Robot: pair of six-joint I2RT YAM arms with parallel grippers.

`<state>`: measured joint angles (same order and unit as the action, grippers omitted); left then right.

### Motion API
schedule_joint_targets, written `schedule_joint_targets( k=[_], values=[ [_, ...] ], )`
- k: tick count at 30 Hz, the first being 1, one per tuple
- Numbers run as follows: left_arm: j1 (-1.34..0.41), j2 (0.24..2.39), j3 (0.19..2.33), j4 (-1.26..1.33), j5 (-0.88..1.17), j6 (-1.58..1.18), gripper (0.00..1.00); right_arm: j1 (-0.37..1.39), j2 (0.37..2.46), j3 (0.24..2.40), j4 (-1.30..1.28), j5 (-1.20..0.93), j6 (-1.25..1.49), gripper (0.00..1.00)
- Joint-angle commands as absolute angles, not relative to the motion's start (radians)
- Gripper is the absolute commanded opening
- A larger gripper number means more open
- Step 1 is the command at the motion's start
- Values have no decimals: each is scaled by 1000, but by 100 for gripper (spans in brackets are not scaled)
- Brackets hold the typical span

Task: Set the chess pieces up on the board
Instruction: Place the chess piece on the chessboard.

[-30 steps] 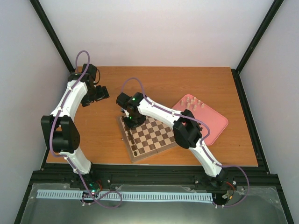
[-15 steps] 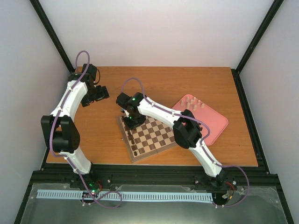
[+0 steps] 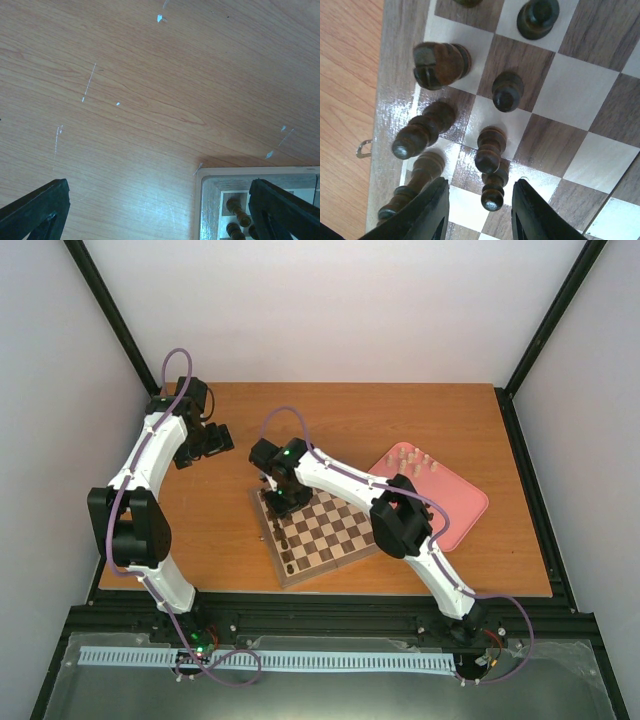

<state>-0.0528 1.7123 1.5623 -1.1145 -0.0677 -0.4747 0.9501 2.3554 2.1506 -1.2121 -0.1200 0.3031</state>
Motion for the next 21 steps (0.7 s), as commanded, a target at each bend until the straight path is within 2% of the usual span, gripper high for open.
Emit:
schedule_joint_targets(
  k=[1, 8, 21],
  values=[
    [-60, 1713, 1600, -1111, -77, -469, 100, 944, 2342, 2118, -1215, -130, 304, 36],
    [-59, 1714, 1598, -1111, -78, -471, 100, 928, 2261, 2040, -1151, -181, 305, 39],
    [-59, 1715, 1600, -1112, -79, -469, 100, 887, 2271, 2019, -1109, -298, 314, 38]
  ],
)
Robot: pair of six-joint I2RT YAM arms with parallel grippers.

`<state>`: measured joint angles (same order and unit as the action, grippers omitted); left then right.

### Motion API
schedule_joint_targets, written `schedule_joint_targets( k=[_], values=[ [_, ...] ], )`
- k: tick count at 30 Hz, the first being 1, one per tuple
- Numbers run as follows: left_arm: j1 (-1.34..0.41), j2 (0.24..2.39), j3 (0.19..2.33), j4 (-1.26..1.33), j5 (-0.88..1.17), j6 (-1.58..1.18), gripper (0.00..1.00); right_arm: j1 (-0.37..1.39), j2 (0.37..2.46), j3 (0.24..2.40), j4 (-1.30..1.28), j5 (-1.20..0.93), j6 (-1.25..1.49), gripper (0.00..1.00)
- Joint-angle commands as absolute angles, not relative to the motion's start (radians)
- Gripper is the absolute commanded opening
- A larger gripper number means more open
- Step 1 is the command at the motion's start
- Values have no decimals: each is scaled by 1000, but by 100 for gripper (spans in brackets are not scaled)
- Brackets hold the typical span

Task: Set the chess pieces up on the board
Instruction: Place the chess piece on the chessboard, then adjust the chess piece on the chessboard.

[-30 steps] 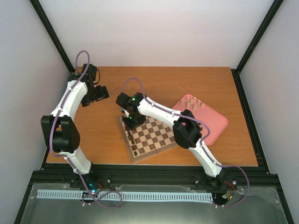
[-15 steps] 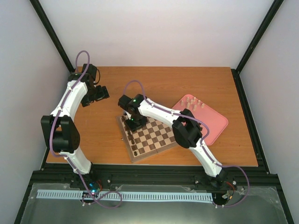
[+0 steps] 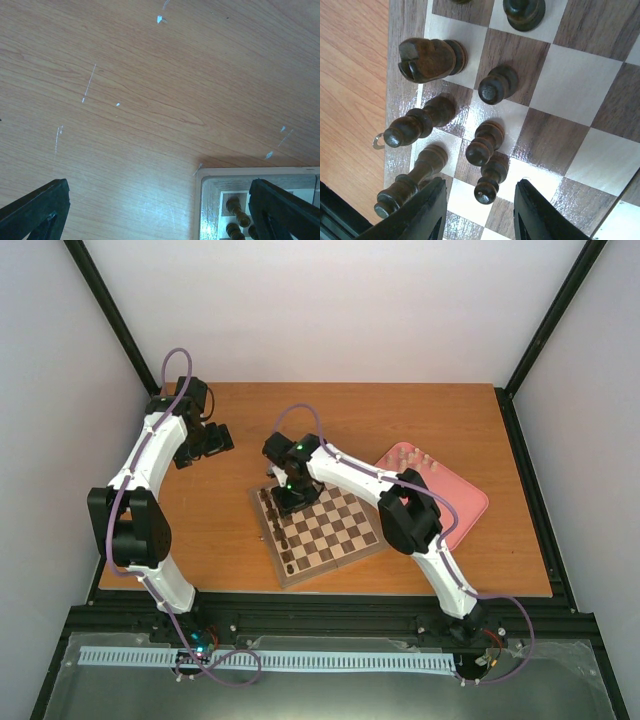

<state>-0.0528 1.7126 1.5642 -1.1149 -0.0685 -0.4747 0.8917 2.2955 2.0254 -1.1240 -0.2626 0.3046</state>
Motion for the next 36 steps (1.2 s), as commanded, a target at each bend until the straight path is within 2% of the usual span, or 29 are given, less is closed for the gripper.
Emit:
schedule_joint_targets(
  k=[1, 36],
  values=[
    [-59, 1716, 1600, -1111, -78, -469, 100, 887, 2271, 2020, -1109, -300, 313, 38],
    [-59, 1737, 1608, -1109, -78, -469, 100, 867, 2310, 1974, -1105, -329, 305, 38]
  ],
)
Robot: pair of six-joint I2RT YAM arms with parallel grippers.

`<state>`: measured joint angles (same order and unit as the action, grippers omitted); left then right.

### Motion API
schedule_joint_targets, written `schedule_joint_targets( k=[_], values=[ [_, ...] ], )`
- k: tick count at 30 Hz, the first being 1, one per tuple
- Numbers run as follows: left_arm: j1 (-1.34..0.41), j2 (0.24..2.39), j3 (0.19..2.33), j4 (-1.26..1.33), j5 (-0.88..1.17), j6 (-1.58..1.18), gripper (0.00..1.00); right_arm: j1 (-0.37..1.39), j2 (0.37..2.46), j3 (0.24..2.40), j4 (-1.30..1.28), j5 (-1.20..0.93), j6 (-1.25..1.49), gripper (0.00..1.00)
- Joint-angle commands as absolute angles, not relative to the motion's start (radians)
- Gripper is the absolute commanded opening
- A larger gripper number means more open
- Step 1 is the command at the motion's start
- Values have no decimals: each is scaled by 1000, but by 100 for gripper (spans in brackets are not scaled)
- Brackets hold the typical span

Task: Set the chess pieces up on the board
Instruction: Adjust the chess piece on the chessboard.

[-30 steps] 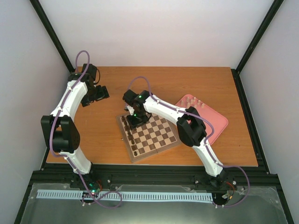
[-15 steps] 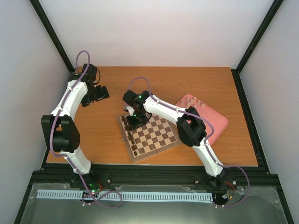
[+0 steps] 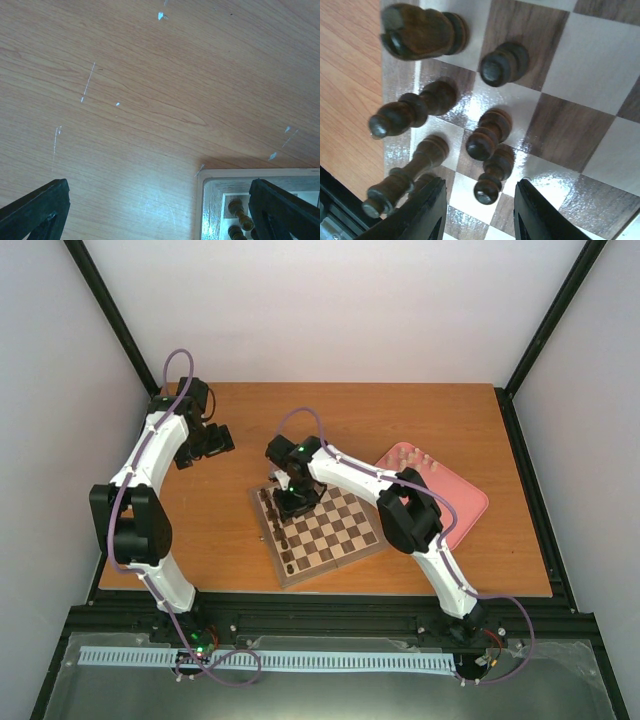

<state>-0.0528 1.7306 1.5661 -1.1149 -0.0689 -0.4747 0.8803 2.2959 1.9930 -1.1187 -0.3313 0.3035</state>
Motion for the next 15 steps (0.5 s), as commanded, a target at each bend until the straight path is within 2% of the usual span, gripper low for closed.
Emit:
schedule_joint_targets(
  k=[1, 15],
  values=[
    [-59, 1737, 1607, -1109, -80, -470, 100, 867, 2311, 1972, -1103, -332, 305, 38],
    [-60, 1739, 1609, -1112, -84, -468, 100, 867, 2328, 1978, -1085, -398, 284, 38]
  ],
)
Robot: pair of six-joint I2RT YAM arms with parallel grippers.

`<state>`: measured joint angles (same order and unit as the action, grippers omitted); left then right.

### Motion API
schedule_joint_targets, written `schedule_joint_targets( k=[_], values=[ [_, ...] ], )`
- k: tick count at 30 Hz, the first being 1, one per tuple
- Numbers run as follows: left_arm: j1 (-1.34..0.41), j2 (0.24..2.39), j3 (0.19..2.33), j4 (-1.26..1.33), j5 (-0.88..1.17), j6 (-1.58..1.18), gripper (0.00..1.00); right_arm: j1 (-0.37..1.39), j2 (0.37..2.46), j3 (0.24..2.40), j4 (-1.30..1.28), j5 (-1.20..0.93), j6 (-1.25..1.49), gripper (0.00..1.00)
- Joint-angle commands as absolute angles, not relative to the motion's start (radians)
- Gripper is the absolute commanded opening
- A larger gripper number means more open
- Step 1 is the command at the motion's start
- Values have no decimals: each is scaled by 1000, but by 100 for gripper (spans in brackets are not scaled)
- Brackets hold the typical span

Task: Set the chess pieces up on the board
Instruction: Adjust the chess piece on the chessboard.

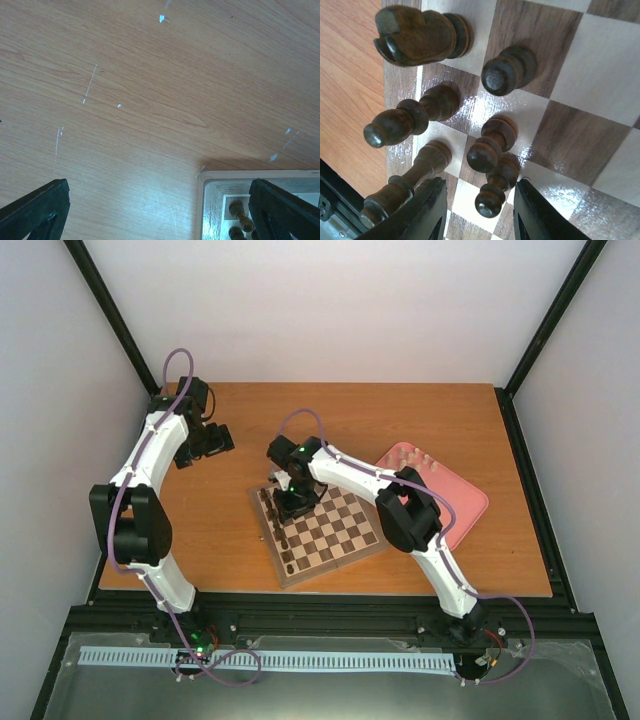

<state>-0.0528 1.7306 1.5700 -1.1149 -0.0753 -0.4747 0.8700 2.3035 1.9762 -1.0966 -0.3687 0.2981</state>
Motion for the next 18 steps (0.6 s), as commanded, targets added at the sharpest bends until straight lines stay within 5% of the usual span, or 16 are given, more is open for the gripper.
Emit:
schedule_joint_targets(
  k=[1, 18],
  values=[
    [-59, 1739, 1609, -1112, -85, -468, 100, 867, 2329, 1979, -1085, -400, 284, 38],
    [-60, 1740, 1608, -1110, -82, -469, 100, 877, 2348, 2006, -1095, -425, 270, 38]
  ],
)
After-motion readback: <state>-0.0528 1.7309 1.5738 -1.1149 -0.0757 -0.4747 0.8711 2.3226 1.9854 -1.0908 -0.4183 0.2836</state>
